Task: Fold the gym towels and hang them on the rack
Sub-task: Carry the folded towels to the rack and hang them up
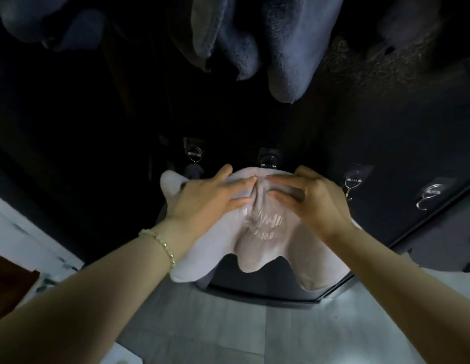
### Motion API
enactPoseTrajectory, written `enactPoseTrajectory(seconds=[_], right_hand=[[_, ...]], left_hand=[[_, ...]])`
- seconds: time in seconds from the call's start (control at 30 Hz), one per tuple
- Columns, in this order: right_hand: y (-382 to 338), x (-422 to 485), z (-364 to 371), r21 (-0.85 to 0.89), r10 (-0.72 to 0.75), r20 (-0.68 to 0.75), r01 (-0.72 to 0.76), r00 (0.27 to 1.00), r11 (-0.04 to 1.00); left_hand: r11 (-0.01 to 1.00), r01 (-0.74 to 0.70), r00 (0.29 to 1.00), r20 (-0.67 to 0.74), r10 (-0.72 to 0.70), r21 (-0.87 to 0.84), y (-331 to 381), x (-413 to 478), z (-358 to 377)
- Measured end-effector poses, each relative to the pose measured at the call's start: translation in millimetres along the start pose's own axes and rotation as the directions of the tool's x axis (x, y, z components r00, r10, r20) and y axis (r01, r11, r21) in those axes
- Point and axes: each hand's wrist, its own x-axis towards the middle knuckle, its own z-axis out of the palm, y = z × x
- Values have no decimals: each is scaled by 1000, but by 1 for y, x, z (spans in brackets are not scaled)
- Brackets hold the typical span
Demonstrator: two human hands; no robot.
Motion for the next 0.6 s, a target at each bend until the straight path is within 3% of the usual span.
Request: enactPoseTrajectory(seconds=[0.1, 0.17, 0.3, 0.4, 0.47, 0.53, 0.6], right_hand=[[-1, -13, 18, 12, 55, -133, -54, 990, 998], [-4, -20, 32, -82, 48, -259, -71, 965, 994], [-13, -28, 46, -88, 133, -355, -174, 925, 981], [-20, -33, 51, 246, 278, -248, -217, 928, 945], [-27, -38, 53, 553, 378, -95, -267, 921, 790], [-31, -41, 53, 707, 400, 18, -295, 916, 643], [-32, -41, 50, 756, 398, 75, -313, 914, 575]], left_hand=[[911, 251, 963, 179, -201, -327, 17, -13, 14], [841, 296, 955, 130, -266, -454, 26, -26, 20], [929, 303, 945, -63, -322, -211, 34, -49, 43], [909, 320, 943, -1, -333, -267, 48, -53, 44], [768, 411, 906, 128, -404, -492, 54, -44, 44], [454, 481, 850, 270, -453, -750, 58, -33, 41], [210, 541, 786, 401, -471, -814, 61, -28, 35]])
